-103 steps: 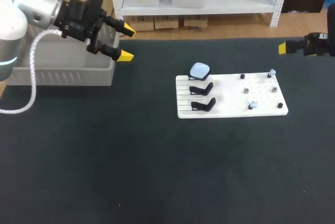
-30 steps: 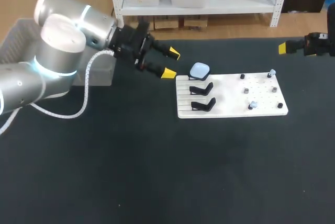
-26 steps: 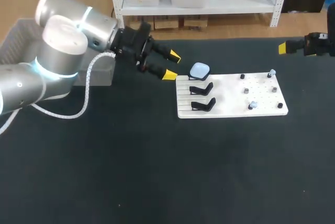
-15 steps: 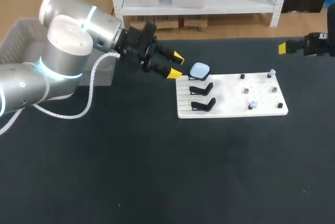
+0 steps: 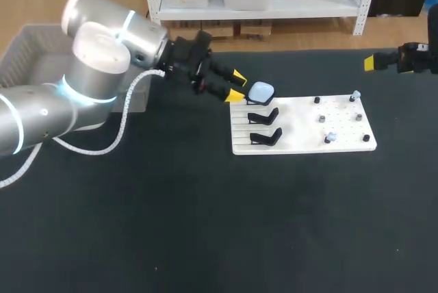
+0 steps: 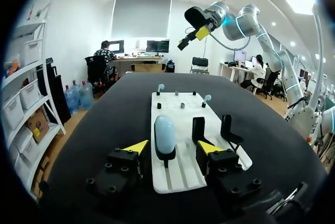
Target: Pick up each earbud case from the left stands, insert the matching earbuds, close the lid, and place the case in the box.
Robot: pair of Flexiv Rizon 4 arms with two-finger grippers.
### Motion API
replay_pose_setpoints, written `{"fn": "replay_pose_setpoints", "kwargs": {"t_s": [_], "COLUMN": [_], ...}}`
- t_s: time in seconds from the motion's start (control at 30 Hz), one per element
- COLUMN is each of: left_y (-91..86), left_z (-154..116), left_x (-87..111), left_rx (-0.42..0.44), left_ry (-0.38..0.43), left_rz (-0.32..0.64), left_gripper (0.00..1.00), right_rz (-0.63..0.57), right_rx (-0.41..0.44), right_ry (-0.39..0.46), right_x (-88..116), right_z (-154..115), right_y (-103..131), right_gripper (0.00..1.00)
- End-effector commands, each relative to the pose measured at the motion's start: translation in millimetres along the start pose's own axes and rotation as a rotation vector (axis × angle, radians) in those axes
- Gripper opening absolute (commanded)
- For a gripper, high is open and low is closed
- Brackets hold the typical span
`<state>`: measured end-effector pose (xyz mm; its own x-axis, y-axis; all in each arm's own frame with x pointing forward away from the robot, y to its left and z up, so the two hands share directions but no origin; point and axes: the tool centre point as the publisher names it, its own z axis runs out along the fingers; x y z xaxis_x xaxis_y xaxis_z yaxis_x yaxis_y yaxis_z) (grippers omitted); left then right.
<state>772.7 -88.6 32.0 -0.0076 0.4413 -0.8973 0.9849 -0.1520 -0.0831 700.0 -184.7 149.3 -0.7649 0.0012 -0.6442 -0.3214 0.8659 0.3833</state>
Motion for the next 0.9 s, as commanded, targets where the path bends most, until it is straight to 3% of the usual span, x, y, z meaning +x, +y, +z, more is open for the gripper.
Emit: {"fn": "replay_pose_setpoints", "kwargs": {"t_s": [0.03,0.63,0.9], "left_y": [9.8,14.0,17.2], "left_z": [7,18,20], "left_x": [2.2,2.4,1.8], "left_rx": [0.022,0.047,0.048], "left_ry": [-0.003,-0.007,-0.001], "left_rz": [-0.001,-0.009,-0.017], "left_gripper": [0.57,0.64,0.58], "right_rz": [0.0,0.0,0.0], "right_rx": [0.001,0.001,0.001], "right_ry": [0.0,0.0,0.0], "right_x": [0,0,0], "right_z": [0,0,0], "right_y": [0,0,0], "right_gripper": [1.0,1.0,1.0]}}
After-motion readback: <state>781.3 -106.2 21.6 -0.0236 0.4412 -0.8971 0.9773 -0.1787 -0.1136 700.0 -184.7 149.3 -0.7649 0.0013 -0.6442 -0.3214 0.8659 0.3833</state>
